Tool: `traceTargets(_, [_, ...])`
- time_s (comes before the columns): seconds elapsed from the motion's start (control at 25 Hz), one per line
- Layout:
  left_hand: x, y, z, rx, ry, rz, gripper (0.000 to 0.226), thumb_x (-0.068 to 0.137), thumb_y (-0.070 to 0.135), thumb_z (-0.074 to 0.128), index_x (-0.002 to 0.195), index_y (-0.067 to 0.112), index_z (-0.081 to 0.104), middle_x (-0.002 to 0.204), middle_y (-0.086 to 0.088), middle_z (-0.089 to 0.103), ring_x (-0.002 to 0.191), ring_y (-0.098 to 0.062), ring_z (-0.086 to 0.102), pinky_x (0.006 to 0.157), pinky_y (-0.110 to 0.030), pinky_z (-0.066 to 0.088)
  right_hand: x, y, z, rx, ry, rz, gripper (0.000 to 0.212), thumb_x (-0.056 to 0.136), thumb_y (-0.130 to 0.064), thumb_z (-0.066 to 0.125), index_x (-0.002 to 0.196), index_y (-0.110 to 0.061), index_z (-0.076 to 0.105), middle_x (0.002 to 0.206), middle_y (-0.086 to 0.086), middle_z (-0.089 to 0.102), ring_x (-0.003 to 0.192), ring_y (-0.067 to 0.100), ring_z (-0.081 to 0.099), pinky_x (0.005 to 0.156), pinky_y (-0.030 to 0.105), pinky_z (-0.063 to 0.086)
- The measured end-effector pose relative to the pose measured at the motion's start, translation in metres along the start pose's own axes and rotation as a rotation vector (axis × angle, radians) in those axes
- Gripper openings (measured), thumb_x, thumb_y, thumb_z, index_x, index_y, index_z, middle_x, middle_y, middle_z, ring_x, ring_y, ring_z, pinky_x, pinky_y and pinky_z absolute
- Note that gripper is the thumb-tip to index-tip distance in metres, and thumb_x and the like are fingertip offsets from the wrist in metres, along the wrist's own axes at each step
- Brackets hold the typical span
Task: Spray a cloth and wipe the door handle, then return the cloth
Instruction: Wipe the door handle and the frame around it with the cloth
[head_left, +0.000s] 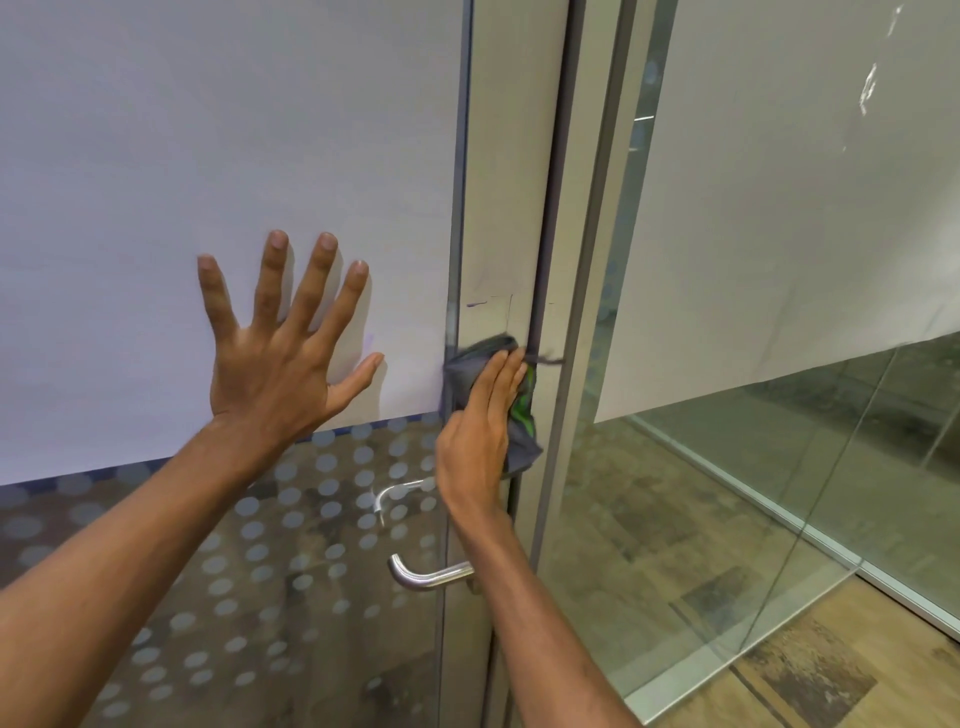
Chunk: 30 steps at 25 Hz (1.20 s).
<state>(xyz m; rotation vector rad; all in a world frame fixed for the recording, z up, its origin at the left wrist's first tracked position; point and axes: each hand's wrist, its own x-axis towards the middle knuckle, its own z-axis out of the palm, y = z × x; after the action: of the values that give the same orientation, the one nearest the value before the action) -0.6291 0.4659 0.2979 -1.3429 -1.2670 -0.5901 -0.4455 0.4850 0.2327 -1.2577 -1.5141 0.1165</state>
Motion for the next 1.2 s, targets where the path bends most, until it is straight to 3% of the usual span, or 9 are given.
traceTargets(0.2, [0.0,-0.001,0.003,0.005,0.012,0.002,0.088,0.096,0.075,0.029,0.165,0.022,0.01,0.169,-0.01,0.008,0.152,-0.043,0.016,0.108,-0.078,0.014,-0.007,0.017,-0.005,0.16,0.025,-0.013,0.076,0.087,0.001,0.042,0.152,-0.012,0.005,0.16,-0.004,-0.001,0.149,0.014,0.003,0.121,0.03,0.018])
traceTargets(0.36, [0.0,-0.001,0.003,0.011,0.009,0.003,0.088,0.096,0.076,0.027,0.165,0.023,0.009,0.169,-0.01,0.007,0.152,-0.043,0.015,0.108,-0.078,0.014,-0.058,0.061,0.003,-0.019,-0.191,0.077,0.086,0.088,0.002,0.051,0.149,-0.018,-0.006,0.155,-0.011,-0.013,0.149,0.019,0.016,0.115,0.039,0.035])
traceTargets(0.52, [0.0,0.0,0.002,-0.011,0.004,-0.006,0.089,0.096,0.077,0.026,0.165,0.024,0.008,0.17,-0.009,0.004,0.153,-0.042,0.012,0.108,-0.078,0.013,-0.071,0.093,-0.007,-0.243,-0.331,-0.027,0.08,0.087,0.0,0.051,0.154,-0.019,0.012,0.16,-0.009,-0.006,0.15,0.012,0.001,0.118,0.021,0.008])
traceTargets(0.68, [0.0,-0.001,0.002,-0.035,0.002,-0.012,0.089,0.095,0.077,0.025,0.165,0.024,0.007,0.17,-0.008,0.003,0.153,-0.042,0.011,0.108,-0.078,0.012,-0.073,0.098,-0.029,-0.334,-0.542,-0.126,0.072,0.087,0.0,0.053,0.151,-0.02,0.027,0.162,-0.005,0.015,0.149,0.013,0.013,0.122,0.027,0.01])
traceTargets(0.88, [-0.001,-0.001,0.003,-0.002,0.019,-0.002,0.088,0.096,0.075,0.027,0.165,0.023,0.009,0.169,-0.01,0.007,0.152,-0.042,0.015,0.108,-0.078,0.014,-0.047,0.051,-0.057,0.203,-0.122,0.077,0.064,0.086,0.01,0.043,0.145,-0.015,0.04,0.151,0.003,0.042,0.133,0.006,0.042,0.104,0.0,0.027])
traceTargets(1.0, [-0.001,0.0,0.003,0.006,0.019,0.001,0.088,0.096,0.075,0.028,0.165,0.023,0.008,0.169,-0.009,0.006,0.152,-0.042,0.015,0.109,-0.077,0.013,-0.015,0.022,-0.047,0.306,0.071,-0.099,0.067,0.086,0.008,0.04,0.149,-0.015,0.029,0.155,-0.003,0.029,0.138,-0.004,0.033,0.111,0.013,0.033])
traceTargets(1.08, [0.0,0.0,0.003,0.004,0.025,0.003,0.088,0.096,0.075,0.029,0.165,0.023,0.009,0.169,-0.008,0.005,0.152,-0.042,0.016,0.109,-0.077,0.012,0.003,0.019,-0.033,0.239,0.053,-0.251,0.069,0.084,0.012,0.046,0.148,-0.008,0.028,0.158,0.004,0.021,0.145,0.022,0.03,0.116,0.044,0.033])
traceTargets(1.12, [-0.001,0.0,0.003,0.005,0.03,0.003,0.088,0.096,0.075,0.029,0.165,0.023,0.009,0.169,-0.009,0.006,0.151,-0.042,0.016,0.109,-0.077,0.012,0.006,0.024,-0.026,0.108,0.028,-0.356,0.069,0.082,0.012,0.051,0.147,-0.001,0.03,0.158,0.012,0.021,0.146,0.031,0.024,0.117,0.054,0.025])
traceTargets(1.2, [-0.001,-0.001,0.004,0.017,0.043,0.006,0.088,0.096,0.075,0.03,0.164,0.022,0.011,0.169,-0.009,0.009,0.151,-0.042,0.017,0.109,-0.077,0.012,0.003,0.047,-0.012,-0.12,-0.051,-0.528,0.075,0.079,0.001,0.06,0.147,0.002,0.027,0.157,0.016,0.016,0.149,0.026,0.007,0.121,0.051,0.007])
